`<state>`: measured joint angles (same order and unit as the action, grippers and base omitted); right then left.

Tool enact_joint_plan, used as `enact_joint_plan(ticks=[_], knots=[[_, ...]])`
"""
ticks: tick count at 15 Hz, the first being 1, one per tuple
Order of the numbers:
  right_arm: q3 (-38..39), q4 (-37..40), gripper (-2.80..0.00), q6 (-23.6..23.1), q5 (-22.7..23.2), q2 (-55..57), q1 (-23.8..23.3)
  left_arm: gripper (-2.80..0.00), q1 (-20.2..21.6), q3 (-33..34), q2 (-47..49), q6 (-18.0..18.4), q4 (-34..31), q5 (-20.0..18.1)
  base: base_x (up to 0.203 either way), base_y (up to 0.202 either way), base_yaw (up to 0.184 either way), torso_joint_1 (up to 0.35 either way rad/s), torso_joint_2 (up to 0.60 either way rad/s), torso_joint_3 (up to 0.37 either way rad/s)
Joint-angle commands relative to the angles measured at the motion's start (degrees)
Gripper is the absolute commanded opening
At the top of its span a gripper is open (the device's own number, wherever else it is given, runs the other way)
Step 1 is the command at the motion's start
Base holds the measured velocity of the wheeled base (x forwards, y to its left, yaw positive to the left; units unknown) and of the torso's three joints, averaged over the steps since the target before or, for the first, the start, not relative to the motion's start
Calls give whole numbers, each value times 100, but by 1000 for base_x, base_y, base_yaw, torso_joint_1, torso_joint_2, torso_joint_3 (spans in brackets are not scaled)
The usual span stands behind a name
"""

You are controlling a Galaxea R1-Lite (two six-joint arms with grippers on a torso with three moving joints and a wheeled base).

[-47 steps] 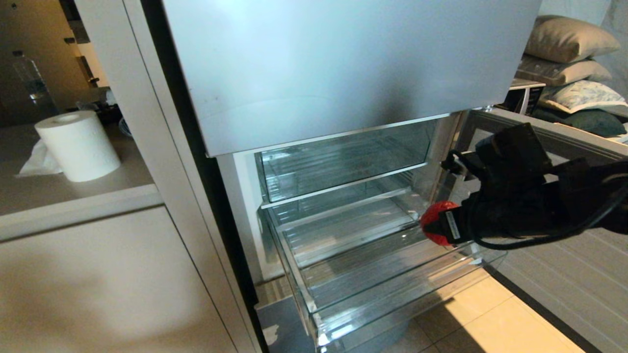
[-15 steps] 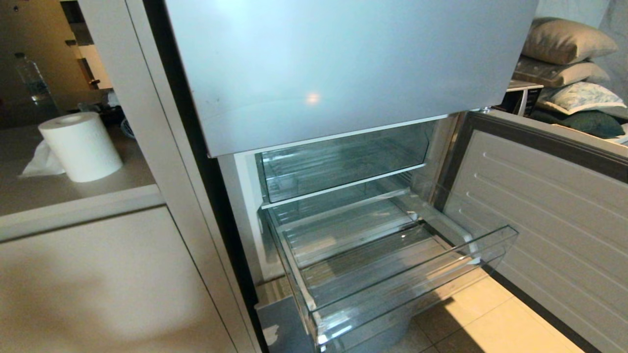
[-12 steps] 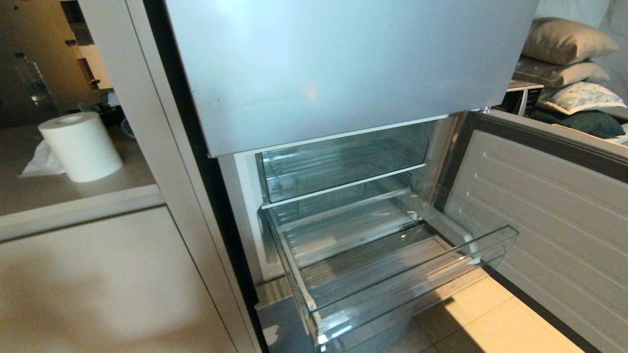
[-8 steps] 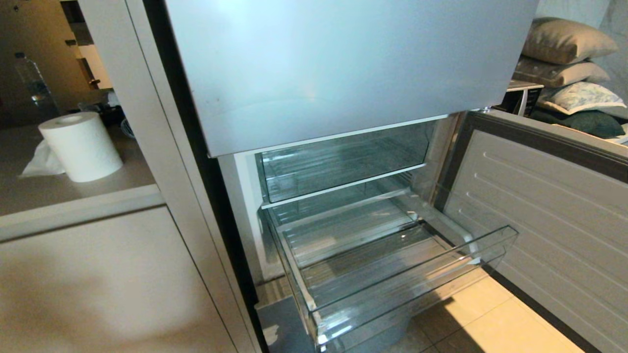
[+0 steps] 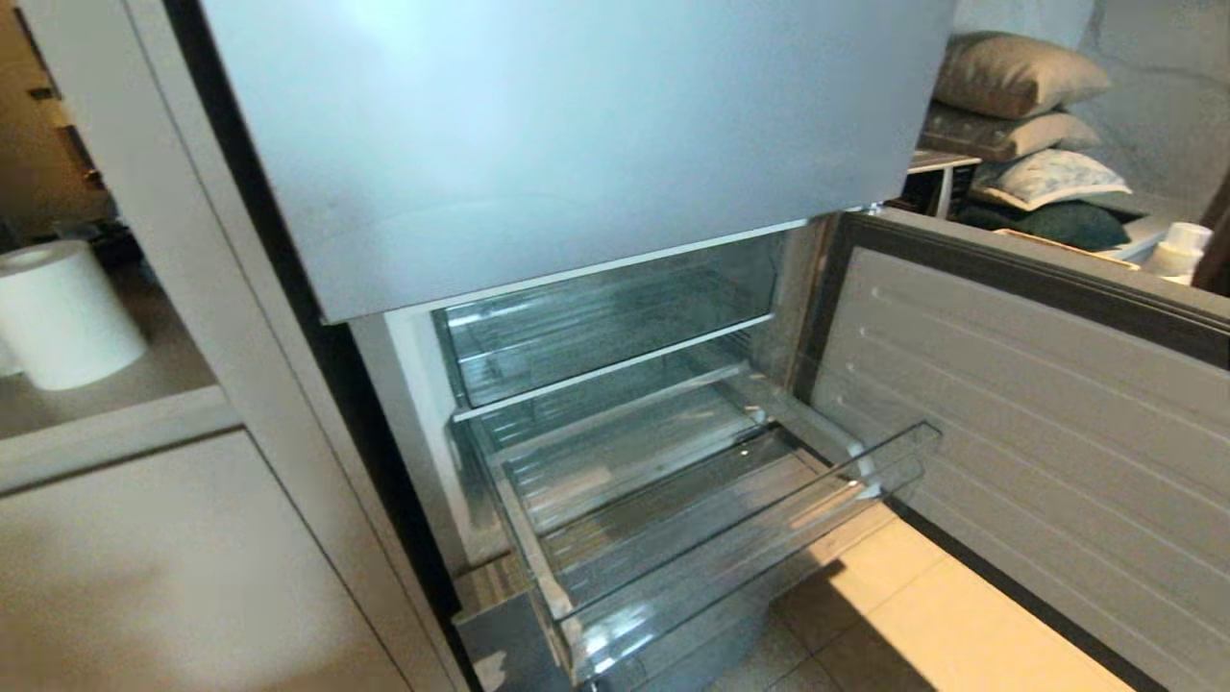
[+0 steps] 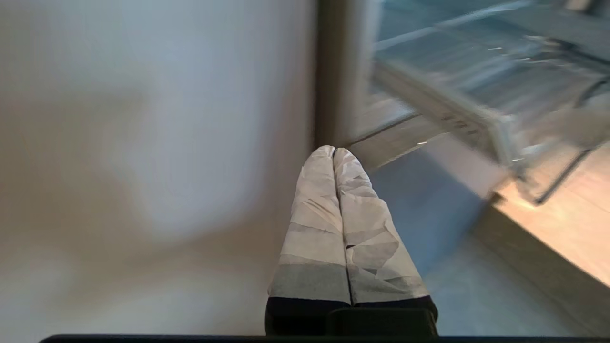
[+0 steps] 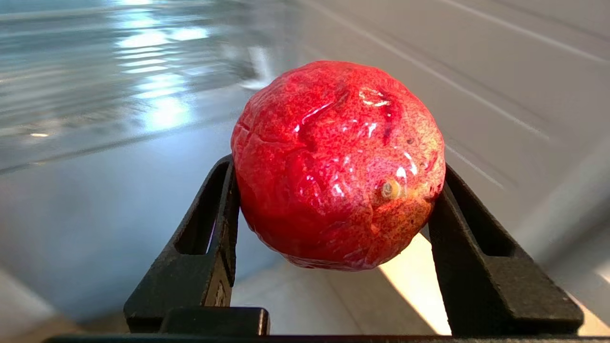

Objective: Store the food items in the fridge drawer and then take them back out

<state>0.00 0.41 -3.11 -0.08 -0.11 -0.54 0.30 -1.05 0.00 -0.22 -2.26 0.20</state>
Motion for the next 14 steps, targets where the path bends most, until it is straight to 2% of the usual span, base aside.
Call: enact_joint_plan(ticks=[1, 9, 12, 14], knots=[[0, 2, -280, -14, 7, 11, 0, -280, 5, -1, 0, -4, -2, -2, -3, 6, -180, 2, 0, 8], [0, -15, -280, 89, 7, 11, 1, -280, 5, -1, 0, -4, -2, -3, 0, 8, -167, 2, 1, 3], [-89, 65, -280, 94, -10, 11, -8, -280, 5, -1, 0, -4, -2, 6, 0, 0, -25, 1, -2, 1], [-527, 320, -280, 277, -289, 12, -8, -280, 5, -1, 0, -4, -2, -3, 0, 0, 0, 0, 0, 0]])
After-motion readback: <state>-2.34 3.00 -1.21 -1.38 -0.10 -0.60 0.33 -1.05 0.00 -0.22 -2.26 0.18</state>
